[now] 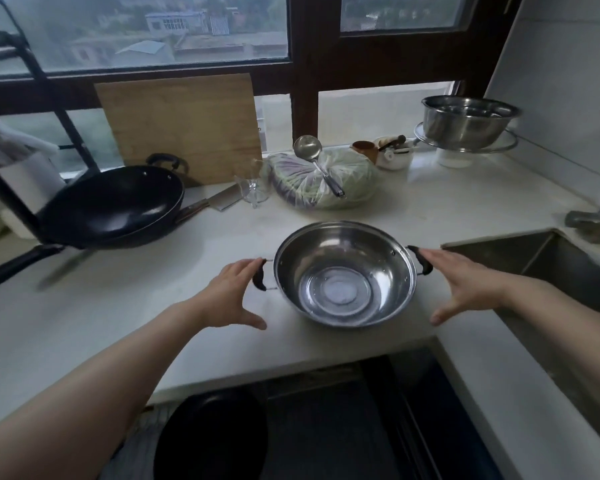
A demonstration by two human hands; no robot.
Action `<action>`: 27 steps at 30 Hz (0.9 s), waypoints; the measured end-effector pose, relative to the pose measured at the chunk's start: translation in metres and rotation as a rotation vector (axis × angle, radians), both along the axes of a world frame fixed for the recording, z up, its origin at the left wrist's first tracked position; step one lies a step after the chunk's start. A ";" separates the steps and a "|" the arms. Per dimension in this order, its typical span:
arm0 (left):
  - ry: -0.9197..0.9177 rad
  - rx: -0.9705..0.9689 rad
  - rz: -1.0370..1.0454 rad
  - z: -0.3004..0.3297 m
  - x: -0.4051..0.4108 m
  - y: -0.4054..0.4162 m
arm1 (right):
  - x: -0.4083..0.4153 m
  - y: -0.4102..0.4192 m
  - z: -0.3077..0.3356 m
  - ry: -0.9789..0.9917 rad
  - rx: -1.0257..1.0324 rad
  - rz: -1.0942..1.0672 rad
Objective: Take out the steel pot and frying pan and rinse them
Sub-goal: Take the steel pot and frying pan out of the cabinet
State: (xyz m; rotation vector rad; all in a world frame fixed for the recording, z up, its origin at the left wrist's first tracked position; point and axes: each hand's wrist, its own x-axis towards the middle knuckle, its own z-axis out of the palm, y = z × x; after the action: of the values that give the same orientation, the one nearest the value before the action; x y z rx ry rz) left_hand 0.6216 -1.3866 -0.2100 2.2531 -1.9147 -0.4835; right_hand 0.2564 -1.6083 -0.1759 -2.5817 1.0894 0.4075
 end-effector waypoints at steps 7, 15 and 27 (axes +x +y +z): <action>0.039 -0.098 -0.034 -0.009 -0.028 0.121 | -0.023 0.115 -0.006 -0.185 -0.047 -0.037; 0.072 -0.067 0.001 -0.085 -0.036 0.263 | -0.005 0.250 -0.077 -0.130 0.044 0.038; -0.029 0.215 0.358 -0.229 0.020 0.325 | 0.122 0.282 -0.223 0.042 0.056 0.213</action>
State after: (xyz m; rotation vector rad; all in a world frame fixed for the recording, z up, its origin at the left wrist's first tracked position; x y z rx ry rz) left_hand 0.6414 -1.0618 -0.4385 2.6742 -1.4800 -0.6295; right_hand 0.3789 -1.3267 -0.3984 -2.6589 0.8052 0.5360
